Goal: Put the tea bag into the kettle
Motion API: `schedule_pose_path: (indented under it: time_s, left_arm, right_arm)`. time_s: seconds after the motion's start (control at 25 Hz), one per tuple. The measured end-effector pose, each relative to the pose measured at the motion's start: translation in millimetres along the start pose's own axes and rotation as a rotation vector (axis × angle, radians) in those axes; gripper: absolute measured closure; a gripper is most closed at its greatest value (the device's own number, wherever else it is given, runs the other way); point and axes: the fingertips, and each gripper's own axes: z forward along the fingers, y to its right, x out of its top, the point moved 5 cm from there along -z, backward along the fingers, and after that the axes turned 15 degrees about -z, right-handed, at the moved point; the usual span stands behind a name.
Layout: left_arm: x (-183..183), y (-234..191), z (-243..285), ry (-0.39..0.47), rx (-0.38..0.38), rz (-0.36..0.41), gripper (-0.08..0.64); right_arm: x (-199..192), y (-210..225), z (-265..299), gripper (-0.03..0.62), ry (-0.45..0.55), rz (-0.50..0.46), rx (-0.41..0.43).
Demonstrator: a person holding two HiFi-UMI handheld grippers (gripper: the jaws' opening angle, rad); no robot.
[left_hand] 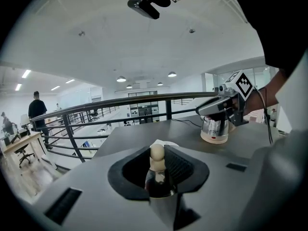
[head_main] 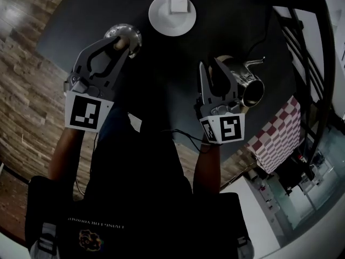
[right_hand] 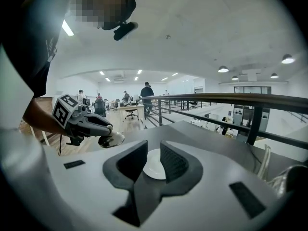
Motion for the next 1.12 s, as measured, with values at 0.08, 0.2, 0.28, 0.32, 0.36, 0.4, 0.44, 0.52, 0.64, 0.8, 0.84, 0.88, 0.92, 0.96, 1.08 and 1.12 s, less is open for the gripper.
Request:
schedule_pose_path:
  time_s: [0.08,0.2,0.28,0.32,0.36,0.4,0.44,0.52,0.64,0.8,0.84,0.88,0.92,0.96,1.08,1.12]
  left_arm:
    - [-2.6,-4.7,6.7,-0.016,-0.004,0.011,0.463]
    - [-3.7,-9.4,15.4,-0.031,-0.009,0.011,0.463]
    - [-5.2,-10.1,21.0,-0.04,-0.01,-0.003,0.463]
    - [-6.3,-10.7,23.5,-0.043,-0.01,-0.008,0.463]
    - [-7.2,-11.8,25.4,-0.045,-0.01,-0.01,0.463]
    - [-8.1,-13.6,26.6,-0.045,-0.009,-0.013,0.463]
    - [-8.7,-16.0,27.4,-0.045,-0.006,-0.016,0.463]
    - [-9.4,-21.9,29.2,-0.043,0.001,-0.018,0.463]
    - [-9.1,-29.7,32.5,-0.045,0.002,-0.018,0.463]
    - [-9.0,-35.2,37.2,-0.051,0.001,-0.009,0.463]
    - [-10.0,-35.8,38.5,-0.054,0.0,-0.009,0.463]
    - [-11.2,-36.4,39.7,-0.058,-0.002,-0.009,0.463]
    - [-12.7,-36.8,40.7,-0.061,-0.003,-0.011,0.463]
    - [-14.4,-37.0,41.5,-0.065,-0.003,-0.015,0.463]
    - [-18.2,-34.9,43.0,-0.074,-0.007,-0.029,0.463]
    - [-19.1,-34.1,43.1,-0.074,-0.009,-0.031,0.463]
  right_arm:
    - [-4.6,2.9,14.9,0.509,-0.005,0.003,0.01]
    - [-11.1,9.2,33.0,0.509,-0.016,0.006,0.018]
    - [-16.9,14.7,42.6,0.509,-0.028,0.012,0.022]
    - [-19.9,16.9,47.7,0.509,-0.035,0.014,0.024]
    - [-22.5,18.2,53.1,0.509,-0.041,0.014,0.027]
    - [-24.8,18.7,58.6,0.509,-0.047,0.013,0.032]
    - [-26.7,18.6,64.2,0.508,-0.053,0.012,0.038]
    - [-30.4,17.3,74.9,0.509,-0.065,0.007,0.051]
    - [-34.9,17.0,88.7,0.508,-0.075,0.007,0.064]
    - [-42.5,20.9,104.6,0.506,-0.089,0.018,0.066]
    - [-45.4,21.4,109.0,0.505,-0.094,0.021,0.068]
    - [-48.5,21.6,113.6,0.503,-0.097,0.024,0.071]
    - [-51.9,21.7,118.2,0.5,-0.101,0.027,0.073]
    - [-55.4,22.0,122.5,0.499,-0.107,0.031,0.073]
    - [-67.1,24.9,133.2,0.492,-0.133,0.047,0.066]
    - [-71.5,25.8,136.7,0.489,-0.141,0.055,0.064]
